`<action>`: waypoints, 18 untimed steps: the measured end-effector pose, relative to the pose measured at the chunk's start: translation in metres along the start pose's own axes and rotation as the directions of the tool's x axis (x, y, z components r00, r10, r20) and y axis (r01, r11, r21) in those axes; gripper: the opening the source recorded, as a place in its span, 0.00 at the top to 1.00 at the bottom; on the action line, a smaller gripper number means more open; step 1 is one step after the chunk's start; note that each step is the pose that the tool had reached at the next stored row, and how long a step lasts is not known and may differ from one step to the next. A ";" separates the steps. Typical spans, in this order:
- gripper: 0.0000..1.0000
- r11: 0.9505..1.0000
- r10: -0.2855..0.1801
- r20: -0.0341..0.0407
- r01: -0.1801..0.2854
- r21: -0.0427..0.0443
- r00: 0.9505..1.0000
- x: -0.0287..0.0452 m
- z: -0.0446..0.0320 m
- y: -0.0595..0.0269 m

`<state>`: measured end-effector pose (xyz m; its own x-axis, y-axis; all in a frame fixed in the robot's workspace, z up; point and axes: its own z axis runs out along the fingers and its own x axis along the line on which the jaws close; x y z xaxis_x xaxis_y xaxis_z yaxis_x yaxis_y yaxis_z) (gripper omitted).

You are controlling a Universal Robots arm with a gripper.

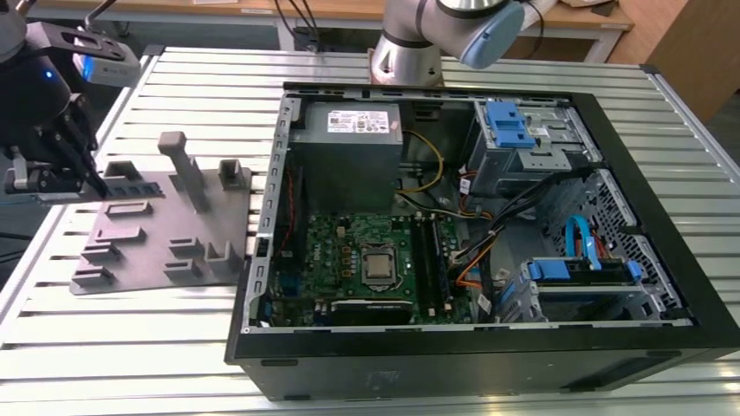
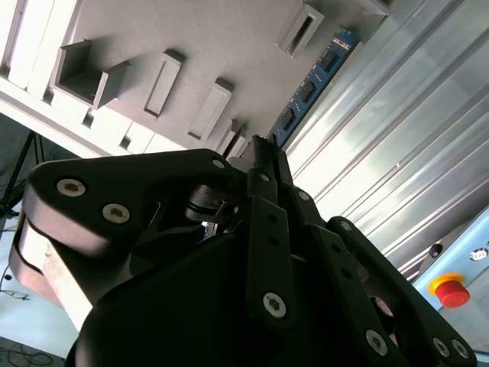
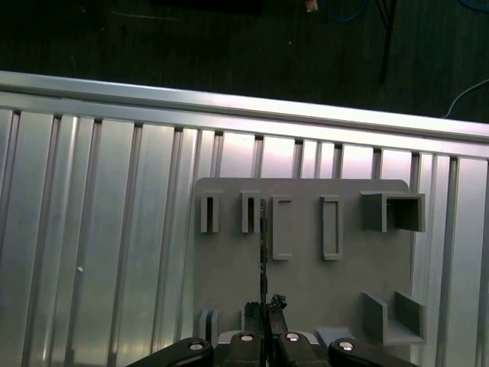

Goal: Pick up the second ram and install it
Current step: 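Pick up the second ram and move it above second insertion slot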

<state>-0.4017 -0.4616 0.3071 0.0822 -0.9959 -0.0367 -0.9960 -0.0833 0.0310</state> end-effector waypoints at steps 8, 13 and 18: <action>0.86 1.000 0.000 0.000 0.000 0.000 1.000 -0.0002 -0.0044 0.0002; 0.86 1.000 0.000 0.000 0.000 0.000 1.000 -0.0003 -0.0074 0.0002; 0.86 1.000 0.000 0.000 0.000 0.000 1.000 -0.0004 -0.0108 0.0003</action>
<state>-0.4017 -0.4615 0.3179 0.0822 -0.9959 -0.0368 -0.9960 -0.0833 0.0310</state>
